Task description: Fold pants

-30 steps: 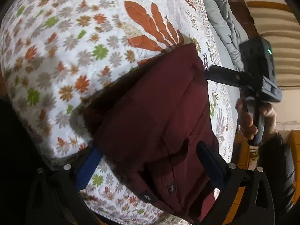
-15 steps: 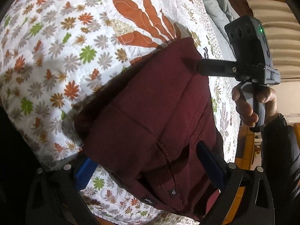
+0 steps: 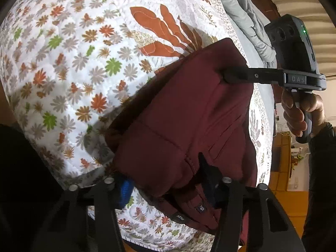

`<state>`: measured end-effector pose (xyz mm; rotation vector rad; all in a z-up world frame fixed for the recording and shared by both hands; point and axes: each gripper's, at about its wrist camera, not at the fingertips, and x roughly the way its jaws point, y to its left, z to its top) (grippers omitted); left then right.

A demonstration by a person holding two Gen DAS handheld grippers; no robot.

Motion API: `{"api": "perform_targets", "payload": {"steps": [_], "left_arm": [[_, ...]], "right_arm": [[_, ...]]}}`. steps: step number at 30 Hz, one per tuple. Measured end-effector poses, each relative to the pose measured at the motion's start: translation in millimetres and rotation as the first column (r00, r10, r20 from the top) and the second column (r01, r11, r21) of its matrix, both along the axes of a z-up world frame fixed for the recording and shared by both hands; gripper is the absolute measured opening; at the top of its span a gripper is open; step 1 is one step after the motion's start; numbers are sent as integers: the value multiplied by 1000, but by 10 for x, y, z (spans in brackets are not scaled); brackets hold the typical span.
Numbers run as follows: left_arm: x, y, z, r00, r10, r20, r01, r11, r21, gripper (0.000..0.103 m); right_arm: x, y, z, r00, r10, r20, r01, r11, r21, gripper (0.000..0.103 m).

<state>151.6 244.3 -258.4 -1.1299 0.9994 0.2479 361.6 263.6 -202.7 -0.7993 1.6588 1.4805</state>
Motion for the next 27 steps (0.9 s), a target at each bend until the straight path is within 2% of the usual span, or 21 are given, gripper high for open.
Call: {"api": "perform_targets", "payload": {"steps": [2,4,7,11,18,27], "left_arm": [[-36,10,8,1000,-2,17,2,1000,-1,47],[-83,16,30,998,-16,53,17,1000,-10,36],[-93,-16,83,997,-29,77,29,1000,10,34],[-111,-16,153,994,-41,103,39,999,26,33],[-59,-138,501,982,-111,153,88,985,146,32],[51,-395,907,962,-176,208,120,959,255,32]], "right_arm": [[-61,11,55,999,10,32,-10,1000,0,20],[-159,32,72,998,14,58,-14,1000,0,20],[-169,2,175,995,16,94,-16,1000,2,19],[-208,-61,372,990,10,140,-12,1000,14,18],[-231,-228,690,978,-16,207,6,999,46,18],[-354,-590,1231,947,-91,307,58,992,116,18]]}}
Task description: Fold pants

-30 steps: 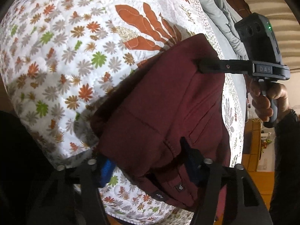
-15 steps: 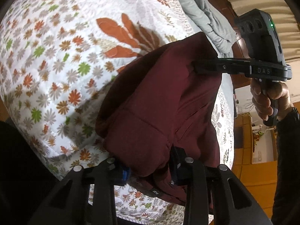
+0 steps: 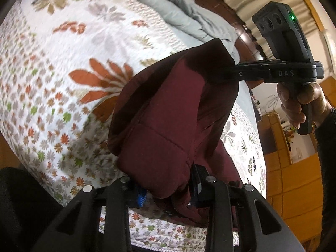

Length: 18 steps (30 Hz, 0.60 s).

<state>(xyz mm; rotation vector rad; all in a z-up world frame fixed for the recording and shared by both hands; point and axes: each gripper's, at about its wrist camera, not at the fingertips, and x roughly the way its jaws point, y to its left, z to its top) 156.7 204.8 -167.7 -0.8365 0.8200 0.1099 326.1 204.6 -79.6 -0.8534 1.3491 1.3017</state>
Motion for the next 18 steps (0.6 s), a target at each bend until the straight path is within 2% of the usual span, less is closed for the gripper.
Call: {"api": "perform_targets", "payload": {"steps": [12,18], "left_arm": [[114,-354,537,993,-96,71,88,990,109,31],[164,-590,773,983,-158,94,138,973,186,31]], "right_arm": [[-87,-537,530,990,-107,88,99,990,97,18],[-118,-851,767,978,-168,123,149,977,150,18]]}}
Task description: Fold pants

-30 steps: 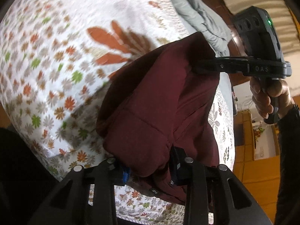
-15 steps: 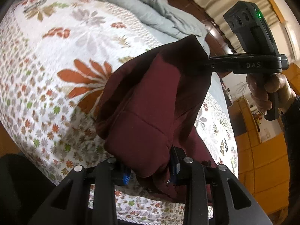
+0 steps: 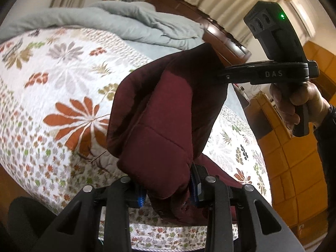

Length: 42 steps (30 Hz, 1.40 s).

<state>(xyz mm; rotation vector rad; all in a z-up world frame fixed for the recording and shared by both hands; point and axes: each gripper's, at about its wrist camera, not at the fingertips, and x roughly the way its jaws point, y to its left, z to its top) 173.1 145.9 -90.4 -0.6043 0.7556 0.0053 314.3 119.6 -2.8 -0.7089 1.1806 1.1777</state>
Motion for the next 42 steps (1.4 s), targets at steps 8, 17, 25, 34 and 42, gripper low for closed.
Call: {"api": "perform_targets", "payload": {"steps": [8,17,25,34,42], "left_arm": [[26,-342,261,998,-59,27,57,995,81,31],[70,-794,469,990,-136,43,126,975,182,31],[117,-1198,549,979,-200,36,186,953,238,31],[185,-1548,587,964,-265,32,245,928,281,31],[210,-1853,585,947,-321,28,298,905,304,31]], "right_arm": [[-59,-423,240,998,-57,31,56,997,50,18],[-146,-946,414,991,-119,64,113,989,97,18],[-201,-1393,449,982,-172,75,162,979,126,18],[-246,-1841,437,972,-219,85,203,965,163,18],[-304,-2216,400,964,-249,97,229,955,186,18]]}}
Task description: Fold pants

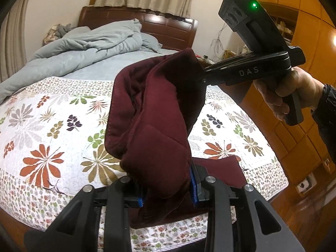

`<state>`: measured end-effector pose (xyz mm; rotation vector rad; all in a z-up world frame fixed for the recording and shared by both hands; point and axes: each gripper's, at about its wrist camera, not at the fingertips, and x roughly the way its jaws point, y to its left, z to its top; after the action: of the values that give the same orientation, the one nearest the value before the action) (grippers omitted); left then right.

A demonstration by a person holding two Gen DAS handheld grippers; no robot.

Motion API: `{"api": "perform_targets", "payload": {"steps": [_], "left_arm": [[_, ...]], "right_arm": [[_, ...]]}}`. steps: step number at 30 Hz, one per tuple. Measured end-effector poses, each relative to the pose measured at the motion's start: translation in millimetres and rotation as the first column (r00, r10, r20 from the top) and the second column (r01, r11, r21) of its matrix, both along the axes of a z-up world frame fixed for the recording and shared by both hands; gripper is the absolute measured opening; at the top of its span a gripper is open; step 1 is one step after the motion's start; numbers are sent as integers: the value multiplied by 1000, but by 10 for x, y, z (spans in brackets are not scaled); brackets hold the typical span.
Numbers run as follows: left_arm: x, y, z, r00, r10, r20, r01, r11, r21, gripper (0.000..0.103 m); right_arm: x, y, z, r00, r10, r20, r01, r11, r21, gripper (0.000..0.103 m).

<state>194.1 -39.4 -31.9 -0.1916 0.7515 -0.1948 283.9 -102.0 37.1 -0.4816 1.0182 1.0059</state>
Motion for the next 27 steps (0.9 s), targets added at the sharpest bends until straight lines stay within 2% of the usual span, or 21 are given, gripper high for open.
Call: {"api": "perform_targets", "payload": {"steps": [13,27], "left_arm": [[41,-576,-84,992,-125,-8,125,991,55,31],[113,-1382,-365,958,-280,-63,286,947,146,31]], "right_arm": [[-98,-637,-182,999,-44,22,43,998,39,18],[-214,-1452,-535,995,-96,36,93,992,90,19]]}}
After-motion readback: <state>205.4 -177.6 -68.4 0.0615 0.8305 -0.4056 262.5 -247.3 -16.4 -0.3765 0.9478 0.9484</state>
